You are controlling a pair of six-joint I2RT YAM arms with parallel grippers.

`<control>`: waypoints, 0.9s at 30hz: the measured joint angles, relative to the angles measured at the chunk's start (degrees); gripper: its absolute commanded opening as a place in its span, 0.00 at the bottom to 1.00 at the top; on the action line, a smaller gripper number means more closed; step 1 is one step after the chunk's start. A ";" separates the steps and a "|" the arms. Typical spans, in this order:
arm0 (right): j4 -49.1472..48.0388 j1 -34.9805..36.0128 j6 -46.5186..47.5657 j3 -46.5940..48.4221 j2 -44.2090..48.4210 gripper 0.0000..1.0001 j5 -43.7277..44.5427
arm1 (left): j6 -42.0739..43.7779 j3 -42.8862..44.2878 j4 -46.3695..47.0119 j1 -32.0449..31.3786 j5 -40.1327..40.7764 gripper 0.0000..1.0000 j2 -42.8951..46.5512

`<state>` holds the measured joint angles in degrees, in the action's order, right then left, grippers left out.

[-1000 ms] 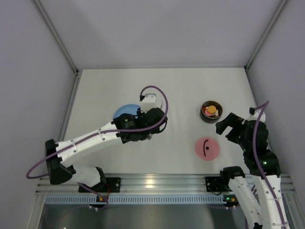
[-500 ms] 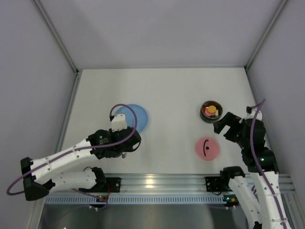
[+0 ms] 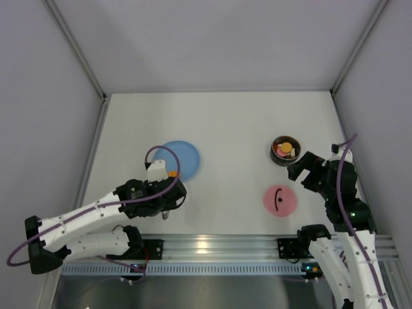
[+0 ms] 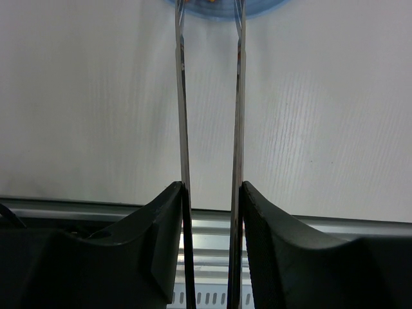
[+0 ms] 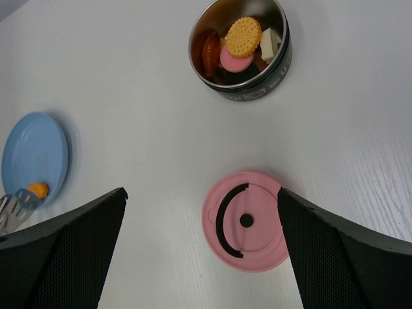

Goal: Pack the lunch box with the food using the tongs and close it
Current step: Pick up the fake food from the plate.

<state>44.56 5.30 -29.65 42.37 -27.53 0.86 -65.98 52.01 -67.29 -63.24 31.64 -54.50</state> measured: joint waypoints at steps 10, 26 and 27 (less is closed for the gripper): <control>0.00 0.00 0.02 -0.02 0.04 0.99 -0.09 | 0.09 -0.63 0.90 0.17 -0.28 0.47 -1.49; -0.04 0.00 0.02 -0.74 0.26 1.00 -0.04 | 5.84 -1.27 6.88 6.62 -2.51 0.47 -4.17; -0.04 0.00 0.04 -0.74 0.28 1.00 -0.07 | 6.32 -1.49 7.50 7.19 -2.89 0.47 -4.28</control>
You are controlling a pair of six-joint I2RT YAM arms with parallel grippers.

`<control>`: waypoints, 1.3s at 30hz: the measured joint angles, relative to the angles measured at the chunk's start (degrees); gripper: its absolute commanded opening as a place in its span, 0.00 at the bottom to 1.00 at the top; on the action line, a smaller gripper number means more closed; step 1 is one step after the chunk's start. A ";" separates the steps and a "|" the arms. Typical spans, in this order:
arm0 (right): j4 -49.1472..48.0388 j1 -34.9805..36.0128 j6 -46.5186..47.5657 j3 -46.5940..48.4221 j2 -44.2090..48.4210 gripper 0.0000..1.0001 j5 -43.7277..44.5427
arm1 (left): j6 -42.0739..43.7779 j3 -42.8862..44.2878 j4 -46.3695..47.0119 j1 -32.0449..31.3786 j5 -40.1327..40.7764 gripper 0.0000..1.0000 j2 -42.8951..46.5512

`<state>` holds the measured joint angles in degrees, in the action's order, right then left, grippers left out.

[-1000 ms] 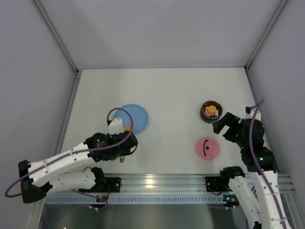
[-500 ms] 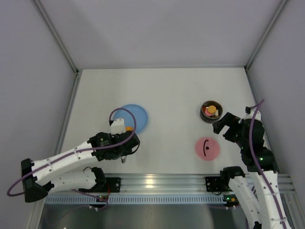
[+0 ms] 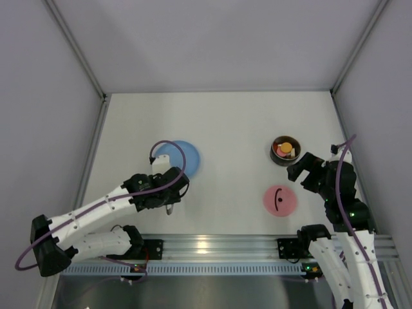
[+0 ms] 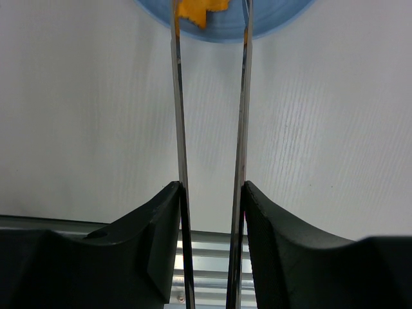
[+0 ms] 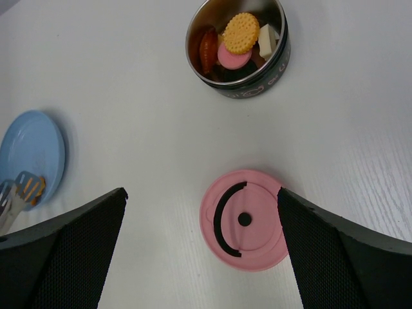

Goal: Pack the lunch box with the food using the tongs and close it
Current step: Pick up the fake food from the plate.

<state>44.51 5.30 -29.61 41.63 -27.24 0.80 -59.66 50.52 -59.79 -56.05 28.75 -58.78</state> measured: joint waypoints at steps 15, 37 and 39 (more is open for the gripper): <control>0.02 0.00 0.00 0.00 0.13 0.99 0.02 | 7.28 -0.76 7.39 6.16 -4.70 0.36 -5.64; 0.00 0.00 0.00 0.00 0.22 0.99 0.02 | 11.04 3.91 2.51 6.16 -4.94 0.48 -4.33; 0.00 0.00 0.00 0.00 0.20 1.00 0.02 | 11.61 3.93 2.12 6.16 -4.96 0.48 -4.31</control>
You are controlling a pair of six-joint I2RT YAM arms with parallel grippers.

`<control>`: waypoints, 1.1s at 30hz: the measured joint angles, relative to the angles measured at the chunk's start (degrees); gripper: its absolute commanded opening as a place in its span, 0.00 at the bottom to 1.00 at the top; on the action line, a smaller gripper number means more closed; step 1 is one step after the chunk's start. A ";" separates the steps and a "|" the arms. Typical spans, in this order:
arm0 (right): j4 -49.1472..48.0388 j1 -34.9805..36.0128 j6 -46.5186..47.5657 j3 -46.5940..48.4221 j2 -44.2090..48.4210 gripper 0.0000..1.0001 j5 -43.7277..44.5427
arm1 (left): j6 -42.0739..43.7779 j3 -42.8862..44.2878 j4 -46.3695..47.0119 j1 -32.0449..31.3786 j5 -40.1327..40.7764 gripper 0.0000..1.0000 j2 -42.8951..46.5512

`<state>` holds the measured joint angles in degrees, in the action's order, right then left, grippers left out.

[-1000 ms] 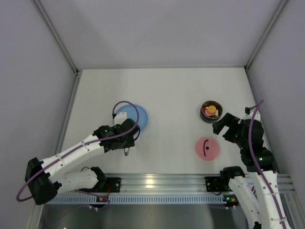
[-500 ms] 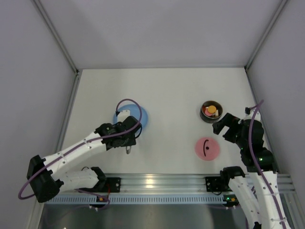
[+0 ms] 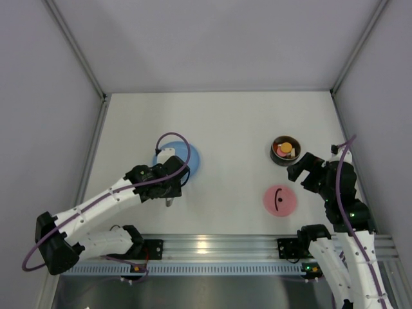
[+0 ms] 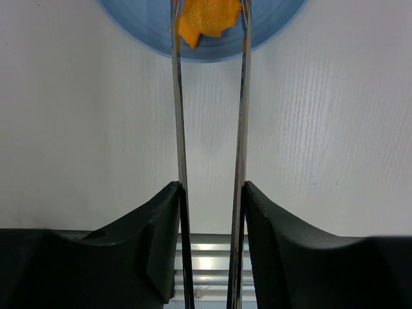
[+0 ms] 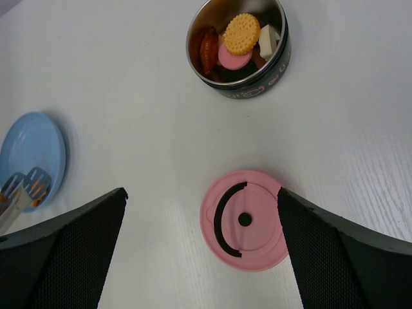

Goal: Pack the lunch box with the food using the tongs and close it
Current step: Pick up the fake food from the plate.

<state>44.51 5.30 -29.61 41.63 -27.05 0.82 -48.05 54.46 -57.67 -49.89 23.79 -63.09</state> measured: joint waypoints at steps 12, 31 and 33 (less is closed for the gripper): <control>0.00 0.00 0.00 0.00 -0.48 1.00 0.00 | 2.45 0.09 -0.46 0.00 -1.27 0.25 -0.35; 0.00 0.00 0.00 0.00 -0.48 0.99 0.00 | 2.75 8.00 1.14 0.04 5.25 0.20 -4.55; 0.00 0.00 0.00 0.00 -0.48 1.00 0.00 | 2.80 9.22 1.20 0.04 5.92 0.19 -5.86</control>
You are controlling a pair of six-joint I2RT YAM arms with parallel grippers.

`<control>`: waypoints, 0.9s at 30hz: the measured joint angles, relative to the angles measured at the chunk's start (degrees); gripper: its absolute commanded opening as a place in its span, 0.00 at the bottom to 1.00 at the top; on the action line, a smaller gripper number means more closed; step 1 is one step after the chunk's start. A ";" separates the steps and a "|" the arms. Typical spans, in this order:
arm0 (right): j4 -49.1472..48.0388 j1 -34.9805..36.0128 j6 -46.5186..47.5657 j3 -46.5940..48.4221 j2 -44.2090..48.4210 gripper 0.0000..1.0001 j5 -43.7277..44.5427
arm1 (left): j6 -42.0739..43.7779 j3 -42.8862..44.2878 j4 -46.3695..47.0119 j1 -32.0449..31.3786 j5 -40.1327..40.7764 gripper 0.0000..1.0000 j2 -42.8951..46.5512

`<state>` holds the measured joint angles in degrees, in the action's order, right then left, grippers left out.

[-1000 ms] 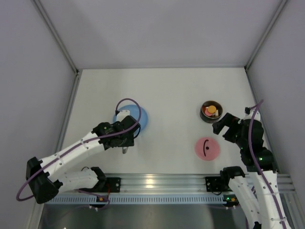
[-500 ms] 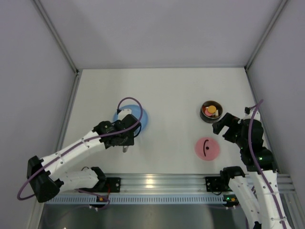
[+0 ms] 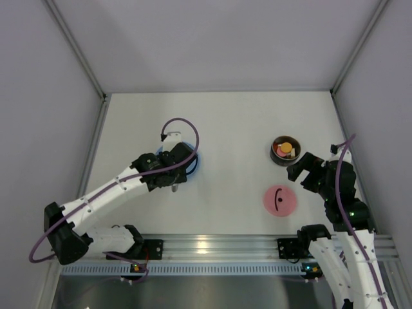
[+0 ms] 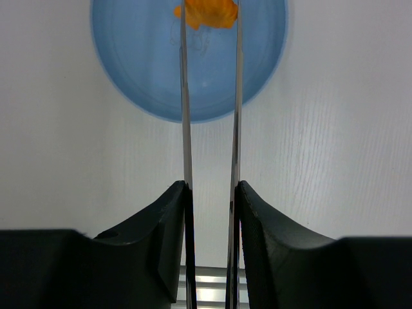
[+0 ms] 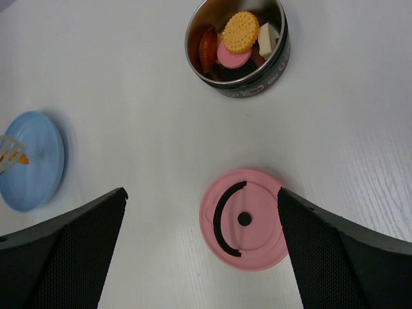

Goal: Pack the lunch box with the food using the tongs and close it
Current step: Pick up the fake food from the plate.

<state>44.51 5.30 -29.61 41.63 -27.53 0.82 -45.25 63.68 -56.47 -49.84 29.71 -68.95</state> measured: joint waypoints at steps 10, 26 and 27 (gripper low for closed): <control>0.00 0.00 0.00 0.00 0.04 1.00 0.04 | 0.22 1.79 2.08 0.00 0.76 0.17 -3.80; 0.00 0.00 0.00 0.02 0.02 0.99 0.02 | 2.86 8.79 4.55 -0.09 -3.26 0.16 -7.45; 0.02 0.00 0.00 0.04 0.02 0.99 0.04 | 3.26 10.69 4.85 -0.33 -3.50 0.16 -8.50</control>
<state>44.53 5.30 -29.61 41.67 -27.51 0.86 -42.00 74.37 -51.62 -50.17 26.22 -77.45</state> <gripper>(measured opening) 0.993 0.408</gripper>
